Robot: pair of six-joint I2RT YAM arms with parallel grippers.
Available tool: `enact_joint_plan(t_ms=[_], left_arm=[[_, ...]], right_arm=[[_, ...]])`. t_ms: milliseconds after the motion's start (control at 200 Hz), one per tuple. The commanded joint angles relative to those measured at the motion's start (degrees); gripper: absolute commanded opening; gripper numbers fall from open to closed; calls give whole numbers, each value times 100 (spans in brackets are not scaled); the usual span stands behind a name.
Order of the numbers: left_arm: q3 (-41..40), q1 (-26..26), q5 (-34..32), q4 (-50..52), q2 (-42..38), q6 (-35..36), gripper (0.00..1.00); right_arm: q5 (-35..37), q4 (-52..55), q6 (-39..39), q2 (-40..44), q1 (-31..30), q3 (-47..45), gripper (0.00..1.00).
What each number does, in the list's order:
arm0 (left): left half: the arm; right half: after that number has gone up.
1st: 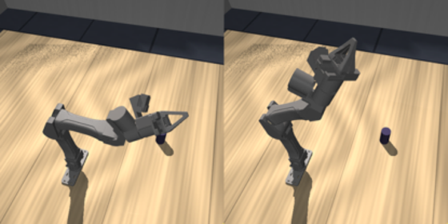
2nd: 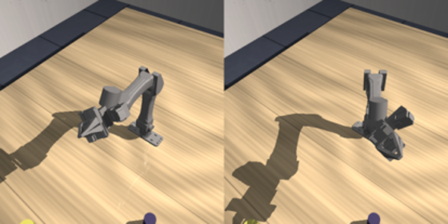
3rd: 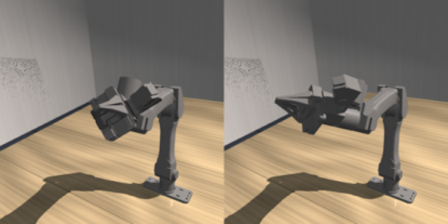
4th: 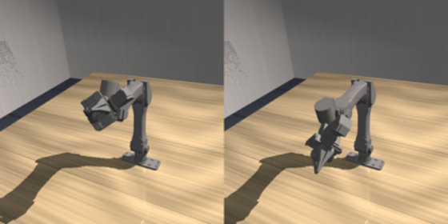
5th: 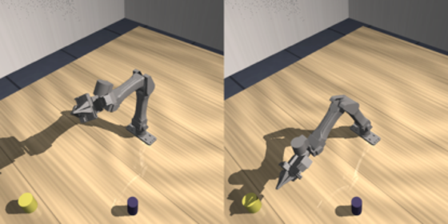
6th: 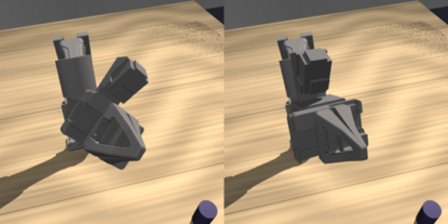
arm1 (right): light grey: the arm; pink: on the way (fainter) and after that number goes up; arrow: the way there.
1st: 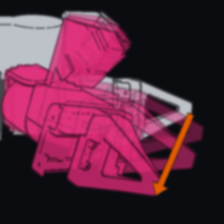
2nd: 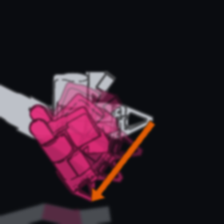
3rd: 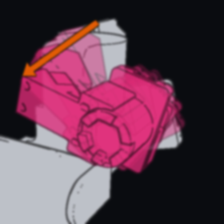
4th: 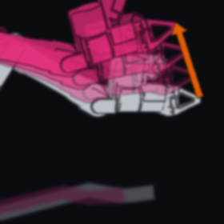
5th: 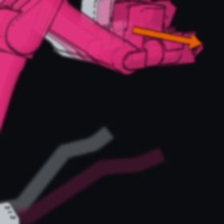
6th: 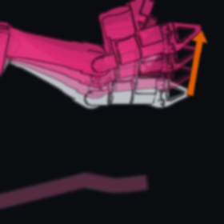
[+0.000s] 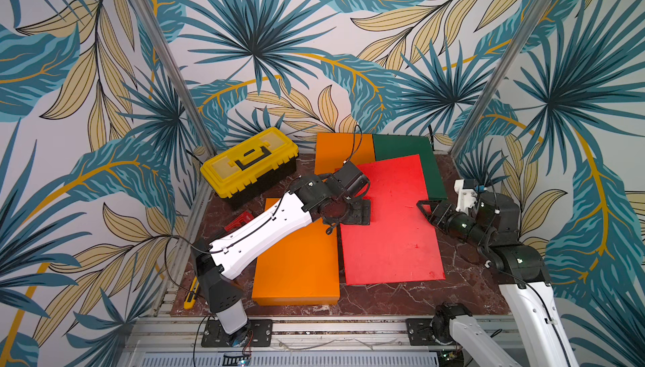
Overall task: Stack the shoeboxes
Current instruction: Pick up the shoebox from the center of the board, then place the shoebox at the shoebox.
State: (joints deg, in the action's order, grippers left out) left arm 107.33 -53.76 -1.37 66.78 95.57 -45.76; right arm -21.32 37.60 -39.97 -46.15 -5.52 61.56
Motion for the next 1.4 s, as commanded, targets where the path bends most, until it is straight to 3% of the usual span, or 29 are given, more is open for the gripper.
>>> enact_joint_plan(t_ms=[0, 160, 351, 701, 1057, 1397], left_arm=[[347, -451, 631, -1822, -323, 244, 88], [354, -444, 318, -1677, -758, 295, 87], [-122, -336, -422, -1245, -1611, 388, 87], [-1519, 781, -519, -1037, -2970, 255, 88], [-2668, 1742, -273, -1047, -3423, 321, 88], [-2007, 1913, -66, -1062, -2543, 590, 88]], right_arm=[[-1571, -647, -385, -318, -869, 210, 40], [-986, -833, -305, -1009, -1935, 756, 39], [-581, -1357, -419, -1751, -2703, 938, 39], [-192, -1879, -573, -2723, -3652, 1262, 39], [-48, -2459, -887, -2936, -3869, 893, 40], [427, -2346, -690, -3091, -3830, 1198, 39]])
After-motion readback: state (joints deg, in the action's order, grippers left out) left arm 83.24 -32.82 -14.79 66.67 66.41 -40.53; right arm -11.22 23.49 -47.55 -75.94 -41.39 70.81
